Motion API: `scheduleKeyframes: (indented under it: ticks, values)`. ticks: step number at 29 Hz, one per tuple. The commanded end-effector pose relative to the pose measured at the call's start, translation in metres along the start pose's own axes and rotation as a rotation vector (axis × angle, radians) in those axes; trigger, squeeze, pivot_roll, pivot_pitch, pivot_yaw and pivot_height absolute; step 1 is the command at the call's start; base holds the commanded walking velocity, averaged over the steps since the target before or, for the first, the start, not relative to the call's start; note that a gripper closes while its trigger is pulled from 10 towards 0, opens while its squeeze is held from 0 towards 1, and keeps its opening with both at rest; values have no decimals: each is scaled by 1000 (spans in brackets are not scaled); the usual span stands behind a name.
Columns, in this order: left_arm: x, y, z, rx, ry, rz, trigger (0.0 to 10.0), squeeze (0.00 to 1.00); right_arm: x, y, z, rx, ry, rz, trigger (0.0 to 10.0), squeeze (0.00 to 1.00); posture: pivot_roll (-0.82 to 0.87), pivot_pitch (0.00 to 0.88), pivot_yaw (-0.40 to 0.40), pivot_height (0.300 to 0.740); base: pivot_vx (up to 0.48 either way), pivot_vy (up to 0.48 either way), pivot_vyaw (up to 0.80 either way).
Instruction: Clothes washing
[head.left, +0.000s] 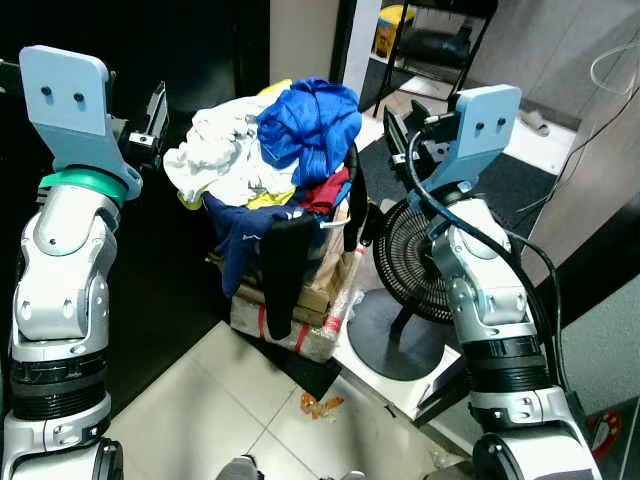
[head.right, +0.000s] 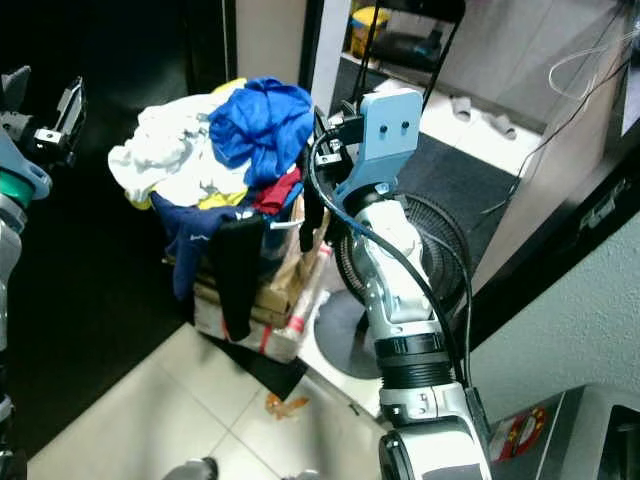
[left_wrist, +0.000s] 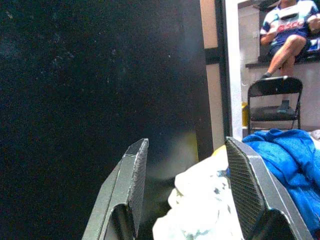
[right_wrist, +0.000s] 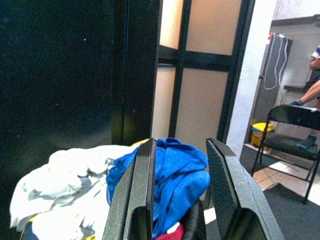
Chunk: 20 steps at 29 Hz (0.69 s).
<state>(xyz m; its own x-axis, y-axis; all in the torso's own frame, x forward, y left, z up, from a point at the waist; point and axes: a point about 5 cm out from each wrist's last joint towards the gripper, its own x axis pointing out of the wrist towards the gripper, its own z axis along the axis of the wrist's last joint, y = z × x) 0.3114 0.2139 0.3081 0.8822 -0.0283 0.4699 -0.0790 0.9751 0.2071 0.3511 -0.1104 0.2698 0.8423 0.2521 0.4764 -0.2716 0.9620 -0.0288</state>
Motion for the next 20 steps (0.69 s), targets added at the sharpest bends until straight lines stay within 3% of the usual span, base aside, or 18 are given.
scheduleKeyframes:
  ticks: [1, 20]
  values:
    - [-1, -3, -1, -2, -3, -11, 10000, 0, -1, -4, 0, 4, 0, -14, 10000, 0, 76, 51, -57, 740, 454, 0, 0]
    - [-1, -3, -2, -3, 0, -14, 10000, 0, -2, -3, -1, -1, 4, -8, 10000, 0, 76, 51, -57, 740, 451, 0, 0]
